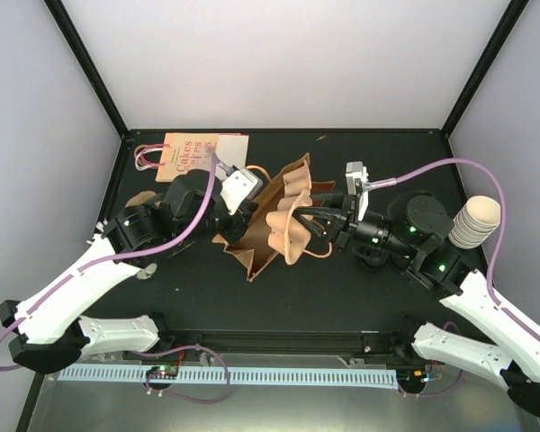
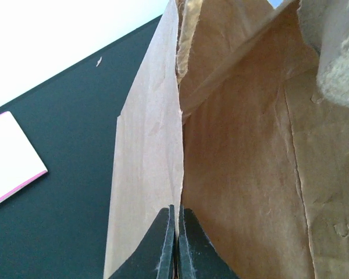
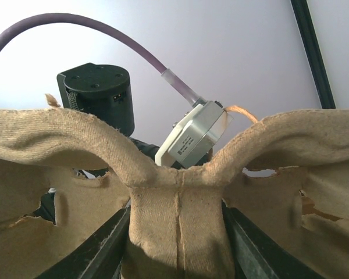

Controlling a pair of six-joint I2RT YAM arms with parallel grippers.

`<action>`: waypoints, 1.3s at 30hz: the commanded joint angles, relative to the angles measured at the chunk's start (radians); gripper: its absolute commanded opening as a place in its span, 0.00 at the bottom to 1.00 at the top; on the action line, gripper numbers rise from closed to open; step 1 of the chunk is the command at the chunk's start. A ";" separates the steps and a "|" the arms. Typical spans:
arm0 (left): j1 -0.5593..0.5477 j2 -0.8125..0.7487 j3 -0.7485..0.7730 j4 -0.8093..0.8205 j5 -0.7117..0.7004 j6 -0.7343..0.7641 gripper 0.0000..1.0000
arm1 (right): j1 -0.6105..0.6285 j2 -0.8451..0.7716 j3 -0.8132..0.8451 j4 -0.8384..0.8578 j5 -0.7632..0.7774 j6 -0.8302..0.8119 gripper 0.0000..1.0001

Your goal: Pack the takeout coffee

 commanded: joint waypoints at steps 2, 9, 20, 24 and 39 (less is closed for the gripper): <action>-0.008 -0.015 0.011 0.035 0.016 0.012 0.01 | 0.003 -0.006 -0.049 0.050 -0.016 0.024 0.42; -0.008 -0.012 0.013 0.030 0.016 0.018 0.01 | 0.001 -0.023 -0.102 -0.044 -0.026 0.017 0.41; -0.008 -0.006 -0.009 0.018 0.005 0.027 0.02 | 0.002 -0.023 -0.114 -0.265 -0.020 -0.022 0.40; -0.008 -0.002 -0.017 0.018 -0.006 0.026 0.02 | 0.002 -0.006 -0.125 -0.306 -0.041 -0.036 0.40; -0.008 0.049 -0.030 0.012 0.099 0.026 0.02 | 0.004 0.081 -0.050 -0.557 0.261 -0.161 0.36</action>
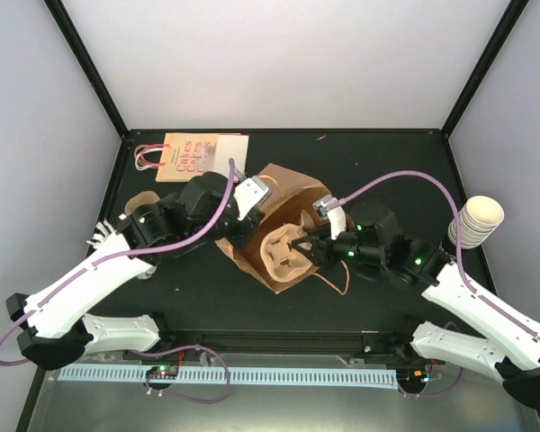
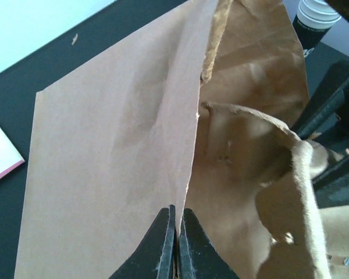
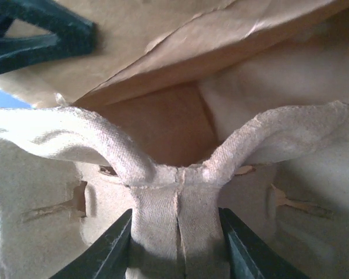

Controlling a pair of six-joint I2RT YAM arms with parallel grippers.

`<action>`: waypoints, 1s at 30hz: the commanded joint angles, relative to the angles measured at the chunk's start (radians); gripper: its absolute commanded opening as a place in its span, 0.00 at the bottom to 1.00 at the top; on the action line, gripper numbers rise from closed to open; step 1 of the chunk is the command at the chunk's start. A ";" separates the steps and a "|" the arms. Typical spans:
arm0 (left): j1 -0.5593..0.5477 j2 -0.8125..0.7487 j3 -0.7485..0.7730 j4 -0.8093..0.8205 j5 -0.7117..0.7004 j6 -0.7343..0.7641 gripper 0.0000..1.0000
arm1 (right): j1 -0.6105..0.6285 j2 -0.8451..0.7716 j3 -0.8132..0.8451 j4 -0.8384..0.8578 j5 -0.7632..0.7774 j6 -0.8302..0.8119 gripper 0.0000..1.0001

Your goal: Pack the takeout coffee

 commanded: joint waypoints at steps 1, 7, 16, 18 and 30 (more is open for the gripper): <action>-0.008 0.032 0.006 0.014 0.053 0.009 0.02 | 0.004 0.033 0.062 -0.105 0.175 -0.067 0.35; -0.010 0.038 -0.005 0.037 0.070 -0.016 0.01 | 0.044 0.069 0.096 -0.142 0.354 -0.105 0.36; -0.016 0.059 -0.012 0.055 0.096 -0.041 0.02 | 0.181 0.143 0.117 -0.132 0.568 -0.143 0.36; -0.019 0.059 -0.009 0.056 0.097 -0.040 0.02 | 0.210 0.158 0.117 -0.132 0.610 -0.157 0.36; -0.022 0.055 -0.006 0.074 0.108 -0.050 0.02 | 0.323 0.190 0.080 -0.063 0.698 -0.203 0.38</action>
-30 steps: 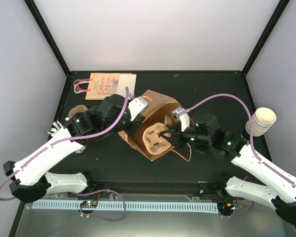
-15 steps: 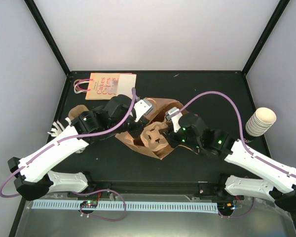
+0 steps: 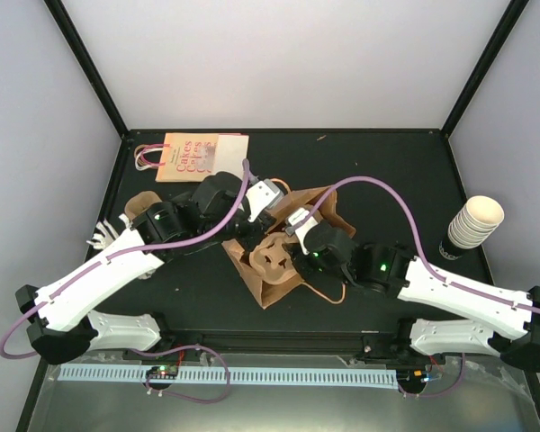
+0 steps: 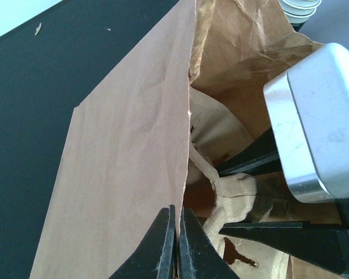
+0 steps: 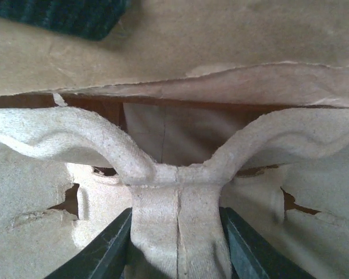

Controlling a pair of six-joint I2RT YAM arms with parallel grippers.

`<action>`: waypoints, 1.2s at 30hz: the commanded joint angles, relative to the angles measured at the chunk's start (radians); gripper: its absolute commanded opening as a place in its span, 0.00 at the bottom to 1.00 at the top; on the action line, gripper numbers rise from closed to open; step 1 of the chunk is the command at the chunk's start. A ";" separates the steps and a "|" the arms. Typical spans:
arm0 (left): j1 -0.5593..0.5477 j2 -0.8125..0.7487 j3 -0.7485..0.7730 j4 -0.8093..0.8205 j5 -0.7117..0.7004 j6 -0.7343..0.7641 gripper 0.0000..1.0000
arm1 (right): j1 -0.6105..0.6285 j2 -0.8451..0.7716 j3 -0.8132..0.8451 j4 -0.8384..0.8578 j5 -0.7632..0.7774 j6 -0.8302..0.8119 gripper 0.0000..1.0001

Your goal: Pack the takeout coffee

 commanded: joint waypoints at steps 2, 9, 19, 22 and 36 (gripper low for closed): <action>-0.009 -0.010 0.009 0.036 0.016 -0.020 0.02 | 0.010 0.006 -0.025 0.044 0.044 -0.004 0.38; -0.011 -0.007 0.003 0.042 0.012 -0.029 0.02 | 0.024 0.009 -0.075 0.048 0.042 0.025 0.38; -0.027 -0.001 0.013 0.054 0.015 -0.035 0.02 | 0.038 0.074 -0.059 0.039 0.072 0.026 0.38; -0.029 -0.006 0.010 0.056 0.018 -0.040 0.02 | 0.037 0.089 -0.054 0.042 0.089 0.035 0.37; -0.053 -0.010 0.016 0.077 0.055 -0.042 0.02 | 0.038 0.068 -0.071 0.122 0.128 0.055 0.35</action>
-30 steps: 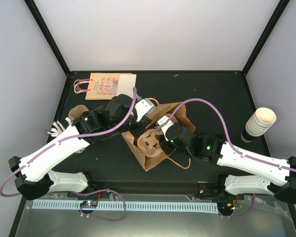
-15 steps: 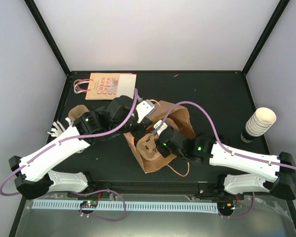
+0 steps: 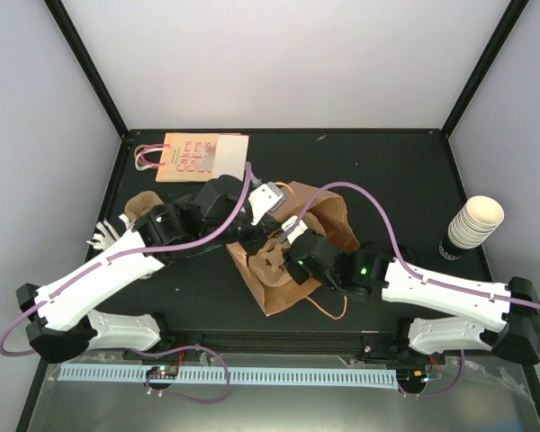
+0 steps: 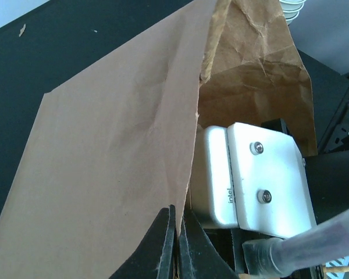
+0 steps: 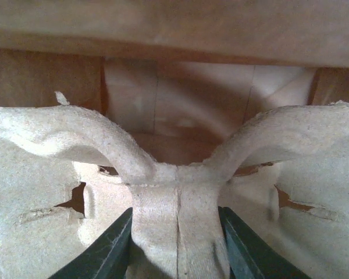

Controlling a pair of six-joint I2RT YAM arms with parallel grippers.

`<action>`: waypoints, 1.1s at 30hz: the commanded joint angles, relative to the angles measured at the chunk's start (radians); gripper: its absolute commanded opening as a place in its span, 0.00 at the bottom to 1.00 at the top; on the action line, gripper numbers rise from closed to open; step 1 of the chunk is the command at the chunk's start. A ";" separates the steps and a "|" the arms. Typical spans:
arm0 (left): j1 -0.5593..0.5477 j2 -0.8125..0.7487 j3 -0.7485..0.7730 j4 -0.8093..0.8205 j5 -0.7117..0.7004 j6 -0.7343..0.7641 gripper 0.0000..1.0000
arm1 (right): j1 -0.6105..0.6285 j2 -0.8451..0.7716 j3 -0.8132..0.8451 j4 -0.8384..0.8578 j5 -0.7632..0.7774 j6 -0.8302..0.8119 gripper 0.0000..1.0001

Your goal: Pack the takeout coffee

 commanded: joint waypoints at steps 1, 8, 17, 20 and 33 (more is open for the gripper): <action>-0.025 -0.011 0.019 0.062 0.037 -0.005 0.02 | 0.007 -0.008 -0.002 0.059 0.045 0.015 0.35; -0.048 -0.012 0.046 0.045 -0.010 0.020 0.02 | 0.007 0.014 -0.013 0.065 0.030 0.027 0.35; -0.115 0.034 0.143 -0.034 -0.128 0.083 0.02 | 0.009 0.037 -0.027 0.064 0.039 0.034 0.35; -0.126 0.039 0.154 -0.032 -0.124 0.085 0.02 | 0.008 0.041 -0.025 0.066 0.052 0.039 0.35; -0.146 0.004 0.152 0.041 -0.065 0.080 0.01 | 0.007 0.076 -0.027 0.102 0.073 0.049 0.34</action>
